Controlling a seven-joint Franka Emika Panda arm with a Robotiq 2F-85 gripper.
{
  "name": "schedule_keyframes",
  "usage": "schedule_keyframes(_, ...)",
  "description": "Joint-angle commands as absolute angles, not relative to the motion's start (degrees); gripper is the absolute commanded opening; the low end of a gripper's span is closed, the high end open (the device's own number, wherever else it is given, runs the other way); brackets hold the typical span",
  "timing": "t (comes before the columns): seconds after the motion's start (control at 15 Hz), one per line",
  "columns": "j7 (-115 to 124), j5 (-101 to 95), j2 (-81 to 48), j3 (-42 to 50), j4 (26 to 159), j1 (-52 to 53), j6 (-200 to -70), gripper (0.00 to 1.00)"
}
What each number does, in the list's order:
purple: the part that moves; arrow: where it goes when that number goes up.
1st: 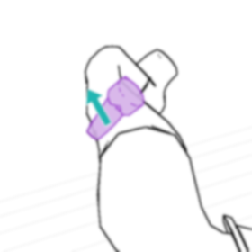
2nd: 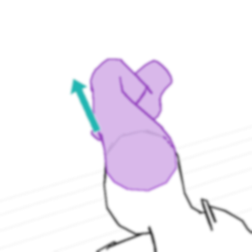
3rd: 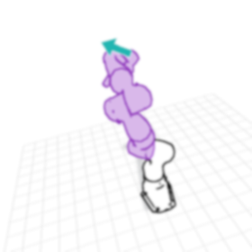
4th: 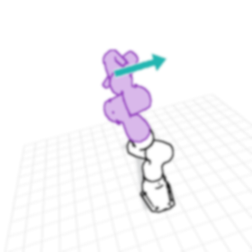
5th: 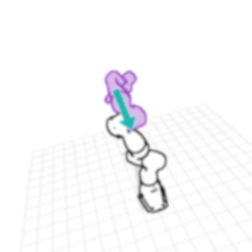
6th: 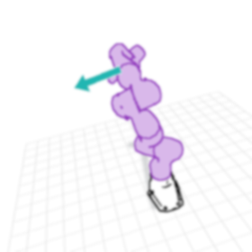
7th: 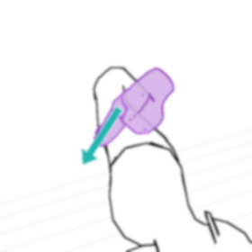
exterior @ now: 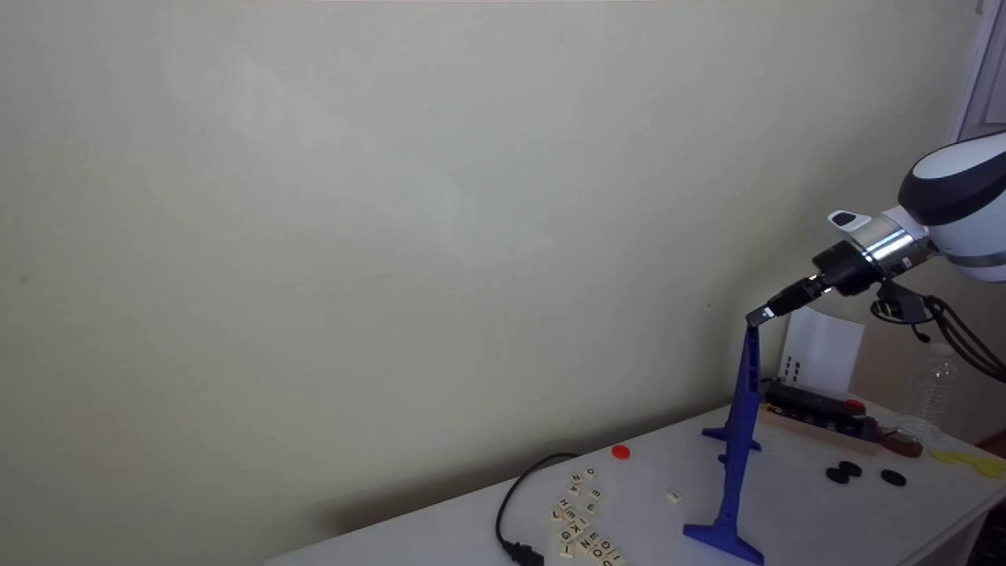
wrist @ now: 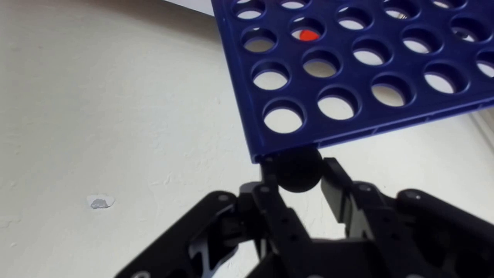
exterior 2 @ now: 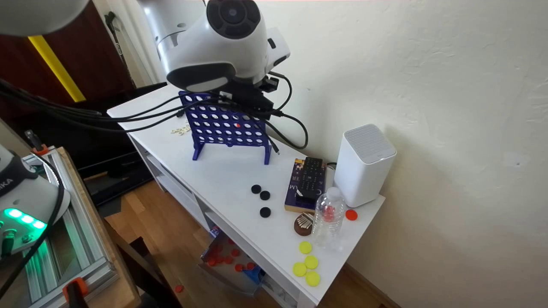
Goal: Put the black ring on the rack
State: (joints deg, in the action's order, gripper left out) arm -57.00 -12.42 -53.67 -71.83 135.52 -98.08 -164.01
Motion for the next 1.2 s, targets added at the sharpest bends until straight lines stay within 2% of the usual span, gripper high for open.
schedule_keyframes(0.0,-58.16,-12.52,-54.03,-71.07,135.30,-97.88,-162.59,0.10)
schedule_keyframes(0.87,-57.82,-12.50,-53.21,-70.80,135.36,-97.79,-162.19,0.10)
schedule_keyframes(0.93,-57.76,-12.45,-53.19,-70.88,135.39,-97.86,-162.23,0.60)
schedule_keyframes(1.0,-57.77,-12.42,-53.21,-70.93,135.41,-97.92,-162.17,0.62)
schedule_keyframes(1.13,-57.79,-12.36,-53.21,-71.00,135.43,-97.93,-161.95,0.75)
